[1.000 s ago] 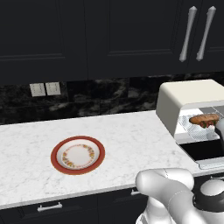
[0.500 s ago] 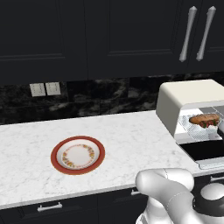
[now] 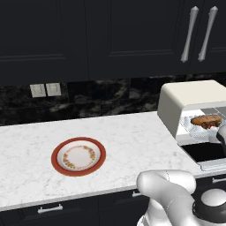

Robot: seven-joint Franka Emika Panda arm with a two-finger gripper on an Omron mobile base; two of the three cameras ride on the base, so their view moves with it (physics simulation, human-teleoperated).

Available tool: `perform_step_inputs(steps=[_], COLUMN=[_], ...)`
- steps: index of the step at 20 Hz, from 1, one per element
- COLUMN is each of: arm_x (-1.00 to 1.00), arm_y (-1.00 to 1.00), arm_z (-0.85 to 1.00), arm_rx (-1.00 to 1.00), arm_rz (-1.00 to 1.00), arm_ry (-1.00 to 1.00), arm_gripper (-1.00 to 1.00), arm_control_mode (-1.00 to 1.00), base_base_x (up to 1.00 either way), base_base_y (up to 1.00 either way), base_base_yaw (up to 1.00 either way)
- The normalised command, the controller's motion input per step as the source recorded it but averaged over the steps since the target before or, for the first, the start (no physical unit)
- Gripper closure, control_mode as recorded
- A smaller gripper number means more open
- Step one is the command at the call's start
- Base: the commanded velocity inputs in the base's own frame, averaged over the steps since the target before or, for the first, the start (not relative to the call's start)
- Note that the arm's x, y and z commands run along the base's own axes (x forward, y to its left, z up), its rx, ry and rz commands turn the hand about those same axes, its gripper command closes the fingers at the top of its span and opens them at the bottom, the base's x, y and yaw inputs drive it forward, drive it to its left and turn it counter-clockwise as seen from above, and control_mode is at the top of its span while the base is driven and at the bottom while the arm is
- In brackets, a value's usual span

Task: Pick up the kebab skewer and baguette bread, and place them inside the toaster oven. Close the toaster oven door and start by setting the timer.

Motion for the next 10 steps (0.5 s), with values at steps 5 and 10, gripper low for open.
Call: perform_step_inputs(steps=[5, 10], arm_x=[0.0, 0.0], arm_y=[0.0, 0.0], arm_z=[-0.19, -0.28], arm_rx=[0.0, -0.01], arm_rz=[0.0, 0.0], arm_ry=[-0.03, -0.02], arm_gripper=[-1.0, -1.0], arm_control_mode=[-1.0, -1.0], base_base_x=[0.0, 0.0], base_base_y=[0.0, 0.0], base_base_yaw=[0.0, 0.0])
